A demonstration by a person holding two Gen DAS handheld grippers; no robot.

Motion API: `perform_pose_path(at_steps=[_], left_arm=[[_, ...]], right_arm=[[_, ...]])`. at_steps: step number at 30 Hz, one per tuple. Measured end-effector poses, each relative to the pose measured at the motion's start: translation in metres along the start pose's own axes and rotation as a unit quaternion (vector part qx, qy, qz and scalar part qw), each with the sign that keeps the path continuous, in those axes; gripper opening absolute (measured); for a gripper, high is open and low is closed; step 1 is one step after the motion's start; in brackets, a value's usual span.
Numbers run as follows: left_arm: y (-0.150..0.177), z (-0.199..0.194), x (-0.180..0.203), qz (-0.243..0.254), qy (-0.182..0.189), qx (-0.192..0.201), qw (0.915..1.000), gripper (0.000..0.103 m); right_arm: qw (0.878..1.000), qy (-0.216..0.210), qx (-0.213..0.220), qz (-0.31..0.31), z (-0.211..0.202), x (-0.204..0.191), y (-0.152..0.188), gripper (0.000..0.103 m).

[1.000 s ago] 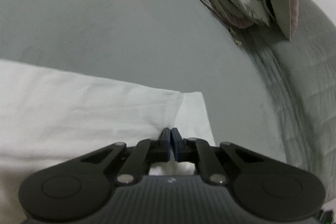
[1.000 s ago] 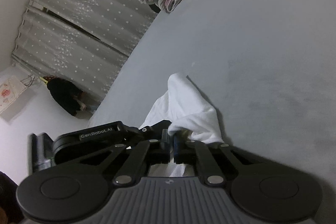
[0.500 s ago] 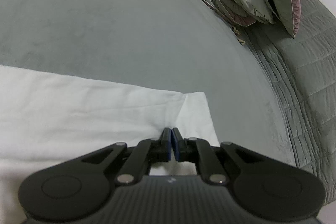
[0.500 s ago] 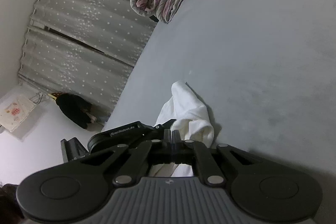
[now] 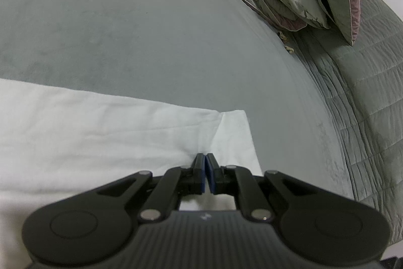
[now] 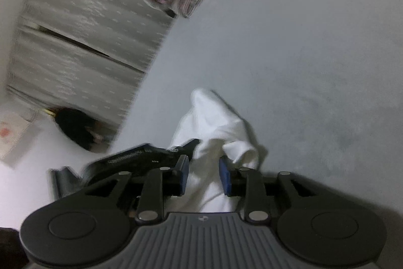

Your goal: Fold clothes

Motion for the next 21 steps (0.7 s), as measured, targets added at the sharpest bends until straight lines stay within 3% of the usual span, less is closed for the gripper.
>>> perform_pose_path(at_steps=[8,10,12,21], left_arm=[[-0.001,-0.001,0.000,0.002,-0.001,-0.003,1.0000,0.006],[-0.001,0.000,-0.001,0.001,0.001,-0.003,1.0000,0.006],[-0.001,0.000,-0.001,0.001,0.000,-0.003,1.0000,0.006],[-0.002,0.002,0.001,0.011,-0.002,-0.008,0.9999,0.006]], right_arm=[[0.998,-0.021,0.060,0.027,0.011,0.007,-0.007,0.022],[0.996,-0.032,0.065,0.044,0.008,0.012,-0.008,0.018],[0.995,-0.039,0.069,0.059,0.004,0.016,-0.010,0.007],[0.992,-0.036,0.060,0.106,-0.024,0.024,-0.005,0.006]])
Point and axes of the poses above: each gripper's, at about its wrist camera, not at the fingertips, and z roughly the way its jaws point, x to its right, y to its underside, the point moved 1 cm from there along z, roughly the way its jaws point, and after that the axes turned 10 degrees about z, right-handed, at the moved point
